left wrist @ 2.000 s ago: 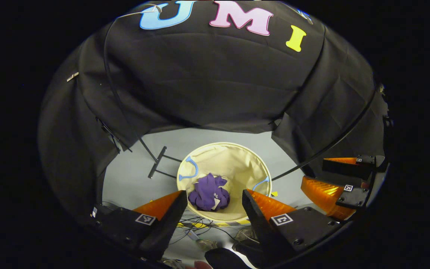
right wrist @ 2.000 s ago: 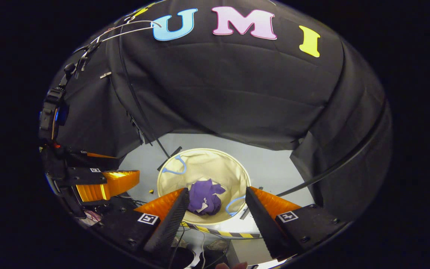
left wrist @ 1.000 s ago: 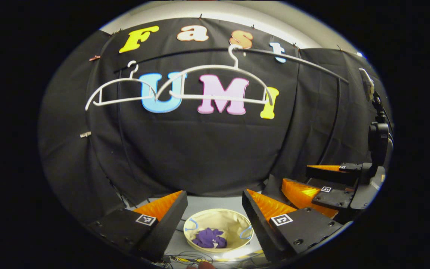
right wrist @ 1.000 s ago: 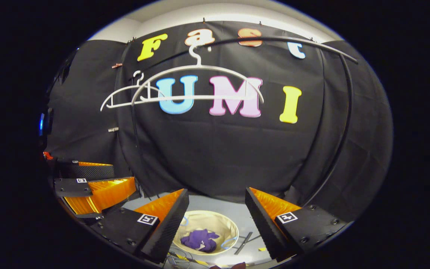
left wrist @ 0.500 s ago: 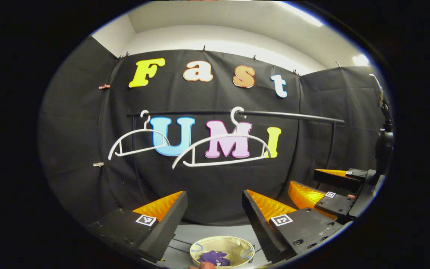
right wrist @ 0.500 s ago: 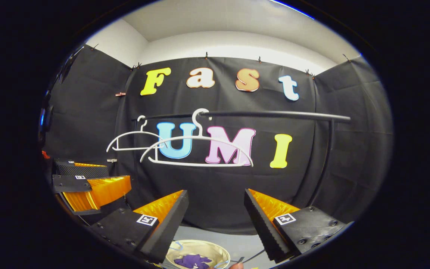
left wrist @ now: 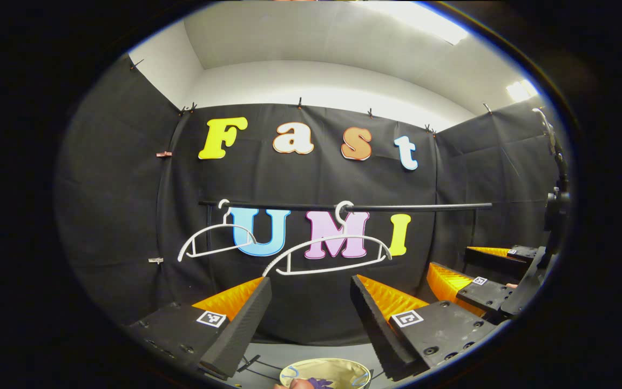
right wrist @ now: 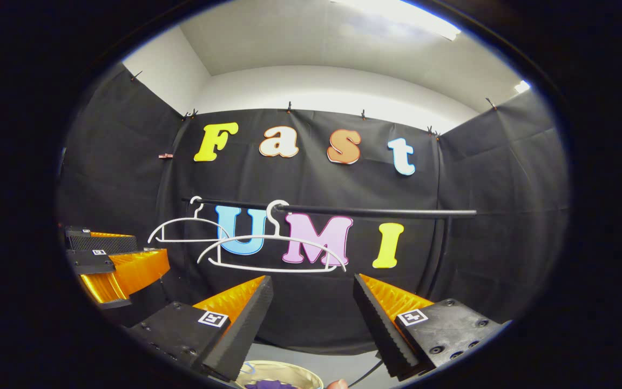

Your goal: Grasp the clothes on the hanger with both hands and then place them into the laundry hamper below.

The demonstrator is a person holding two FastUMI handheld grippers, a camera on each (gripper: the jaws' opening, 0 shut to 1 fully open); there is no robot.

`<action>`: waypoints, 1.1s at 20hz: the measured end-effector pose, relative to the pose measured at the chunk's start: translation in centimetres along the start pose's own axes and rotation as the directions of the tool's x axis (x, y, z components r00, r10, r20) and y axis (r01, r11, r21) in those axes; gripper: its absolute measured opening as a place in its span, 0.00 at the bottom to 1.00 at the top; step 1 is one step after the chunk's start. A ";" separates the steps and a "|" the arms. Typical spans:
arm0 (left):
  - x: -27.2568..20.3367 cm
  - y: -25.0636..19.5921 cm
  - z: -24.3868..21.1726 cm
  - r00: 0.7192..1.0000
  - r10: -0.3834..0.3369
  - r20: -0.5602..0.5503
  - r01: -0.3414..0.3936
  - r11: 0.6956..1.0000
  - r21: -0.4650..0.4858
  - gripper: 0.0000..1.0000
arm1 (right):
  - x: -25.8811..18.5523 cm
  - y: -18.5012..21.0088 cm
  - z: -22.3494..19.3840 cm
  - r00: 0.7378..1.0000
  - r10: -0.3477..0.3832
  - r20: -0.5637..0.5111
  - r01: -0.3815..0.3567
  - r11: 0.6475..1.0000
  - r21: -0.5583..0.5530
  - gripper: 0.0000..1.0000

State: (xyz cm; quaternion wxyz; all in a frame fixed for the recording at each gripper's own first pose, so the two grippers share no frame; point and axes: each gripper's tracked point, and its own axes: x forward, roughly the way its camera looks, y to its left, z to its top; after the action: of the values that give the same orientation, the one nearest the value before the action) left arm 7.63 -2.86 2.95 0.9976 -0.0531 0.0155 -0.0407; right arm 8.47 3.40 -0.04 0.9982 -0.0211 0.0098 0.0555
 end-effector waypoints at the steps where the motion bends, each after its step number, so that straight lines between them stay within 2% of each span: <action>1: -0.1 0.0 0.0 1.000 -0.002 -0.002 0.002 1.000 -0.003 0.95 | -0.3 0.0 0.2 1.000 0.001 0.003 -0.001 1.000 -0.009 0.96; 2: -0.3 -0.1 -0.1 1.000 -0.007 -0.001 0.007 1.000 -0.005 0.95 | -0.4 0.1 0.3 1.000 0.002 0.001 -0.002 1.000 -0.008 0.99; 5: -0.5 0.1 0.3 1.000 -0.004 0.010 0.003 1.000 0.008 0.95 | -0.6 -0.4 -0.1 1.000 -0.009 -0.010 0.009 1.000 0.017 0.96; 7: -0.6 0.3 0.2 1.000 -0.001 0.008 0.001 1.000 0.012 0.95 | -0.6 -0.8 -0.1 1.000 -0.019 -0.009 0.019 1.000 0.015 0.98; 8: -0.6 0.3 0.2 1.000 0.001 0.007 -0.001 1.000 0.013 0.92 | -0.6 -1.1 0.0 1.000 -0.024 -0.006 0.024 1.000 0.008 0.98; 16: -0.7 0.5 0.3 1.000 -0.007 0.001 0.007 1.000 0.012 0.95 | -0.8 -1.8 0.2 0.999 -0.040 0.001 0.040 0.999 -0.016 0.98; 21: -0.4 0.8 0.6 1.000 -0.006 -0.001 0.006 1.000 0.011 0.92 | -0.5 -2.4 0.8 0.998 -0.055 0.019 0.055 0.998 -0.037 0.98; 22: -0.3 0.9 0.6 1.000 -0.007 -0.003 0.007 1.000 0.008 0.95 | -0.5 -2.4 0.9 0.998 -0.055 0.018 0.056 0.998 -0.039 0.99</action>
State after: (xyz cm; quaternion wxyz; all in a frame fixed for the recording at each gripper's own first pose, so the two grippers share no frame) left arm 7.44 -1.92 3.41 0.9977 -0.0489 0.0165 -0.0442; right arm 8.25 0.96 0.94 0.9988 -0.0405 -0.0005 0.0280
